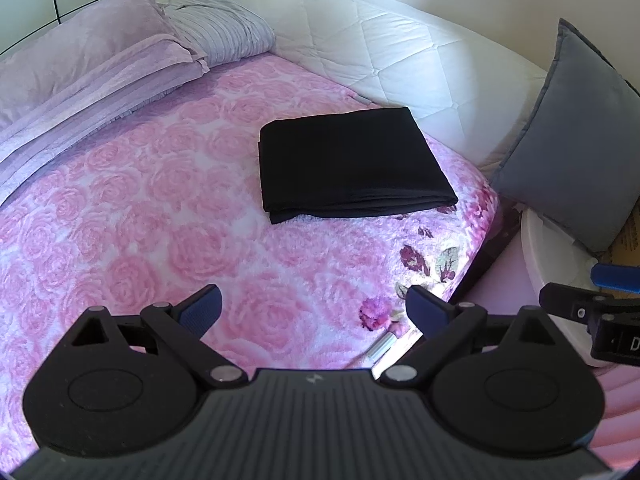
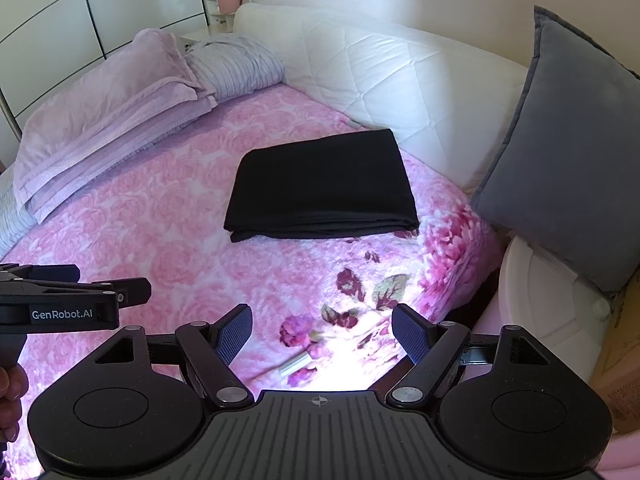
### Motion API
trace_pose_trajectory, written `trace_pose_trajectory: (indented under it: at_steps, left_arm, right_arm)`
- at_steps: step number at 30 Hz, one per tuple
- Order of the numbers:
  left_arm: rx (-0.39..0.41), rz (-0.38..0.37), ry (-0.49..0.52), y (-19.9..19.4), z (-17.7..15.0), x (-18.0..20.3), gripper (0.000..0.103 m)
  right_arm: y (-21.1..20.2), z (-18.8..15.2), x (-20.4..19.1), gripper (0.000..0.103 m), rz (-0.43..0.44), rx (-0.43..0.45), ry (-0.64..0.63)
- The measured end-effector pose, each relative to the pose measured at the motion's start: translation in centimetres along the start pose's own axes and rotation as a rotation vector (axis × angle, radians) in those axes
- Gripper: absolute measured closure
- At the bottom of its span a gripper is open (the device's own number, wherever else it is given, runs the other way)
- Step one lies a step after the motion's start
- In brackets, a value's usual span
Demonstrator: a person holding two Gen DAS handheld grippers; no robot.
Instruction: Fold clothes
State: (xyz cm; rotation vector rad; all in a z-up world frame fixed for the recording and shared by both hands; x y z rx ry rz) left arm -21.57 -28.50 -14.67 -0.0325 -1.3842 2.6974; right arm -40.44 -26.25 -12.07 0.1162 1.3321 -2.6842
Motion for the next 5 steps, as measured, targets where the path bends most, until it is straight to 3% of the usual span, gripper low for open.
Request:
trace_pose_trajectory:
  at_steps: [5]
  left_arm:
    - [0.009,0.000,-0.002,0.07,-0.03,0.26,0.006]
  right_arm:
    - [0.26,0.03,0.27,0.023,0.003,-0.003,-0.006]
Point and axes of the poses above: each gripper's, at about its wrist camera, not at the fingertips, and y roughly the way its jaws point, x to its right, z to its top, the point moved 9 cm from there along y, roughly the way its jaws point, and after that the axes turned 3 degrees about y, right-handed, at the moved point
